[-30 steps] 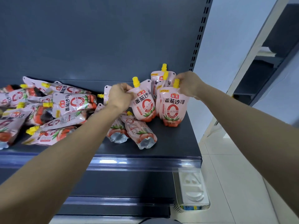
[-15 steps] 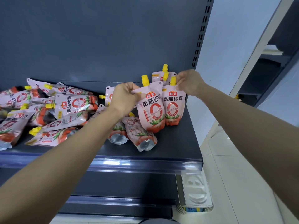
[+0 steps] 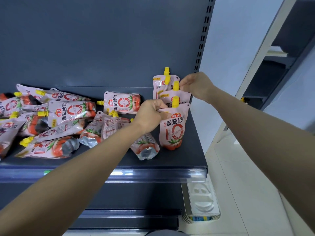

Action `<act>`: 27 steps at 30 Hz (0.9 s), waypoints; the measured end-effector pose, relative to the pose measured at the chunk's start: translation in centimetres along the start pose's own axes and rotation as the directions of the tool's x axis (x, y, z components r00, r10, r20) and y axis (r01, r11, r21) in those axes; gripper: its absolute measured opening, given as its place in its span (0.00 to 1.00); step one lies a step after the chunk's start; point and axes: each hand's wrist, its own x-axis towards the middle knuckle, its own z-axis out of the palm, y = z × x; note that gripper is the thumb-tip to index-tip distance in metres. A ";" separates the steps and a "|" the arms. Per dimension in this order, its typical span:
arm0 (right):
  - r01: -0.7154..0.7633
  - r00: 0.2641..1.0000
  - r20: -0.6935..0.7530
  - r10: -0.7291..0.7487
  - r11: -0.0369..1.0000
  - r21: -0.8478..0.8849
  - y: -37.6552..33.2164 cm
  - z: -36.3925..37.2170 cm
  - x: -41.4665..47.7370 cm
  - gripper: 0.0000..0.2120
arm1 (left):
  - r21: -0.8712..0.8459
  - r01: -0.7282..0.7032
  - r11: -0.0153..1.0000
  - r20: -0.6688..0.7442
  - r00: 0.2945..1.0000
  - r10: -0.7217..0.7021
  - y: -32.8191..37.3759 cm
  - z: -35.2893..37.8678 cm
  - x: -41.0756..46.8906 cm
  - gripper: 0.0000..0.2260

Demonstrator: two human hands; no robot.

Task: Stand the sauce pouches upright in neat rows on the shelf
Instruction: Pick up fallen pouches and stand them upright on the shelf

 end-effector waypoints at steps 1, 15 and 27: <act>0.015 0.999 -0.032 -0.015 1.000 -0.004 -0.1 0.1 0.0 0.09 | 0.003 -0.006 1.000 0.002 1.000 0.006 0.0 0.1 0.0 0.05; 0.402 0.909 -0.088 -0.407 0.913 -0.072 -11.9 8.4 -3.5 0.11 | 0.053 0.045 0.998 -0.242 0.970 -0.031 -2.9 -14.2 -5.6 0.04; 0.362 0.906 0.357 -0.227 0.853 -0.375 -11.7 11.8 -4.5 0.14 | 0.217 0.092 0.972 -0.220 0.974 -0.043 -5.9 -14.6 -5.1 0.04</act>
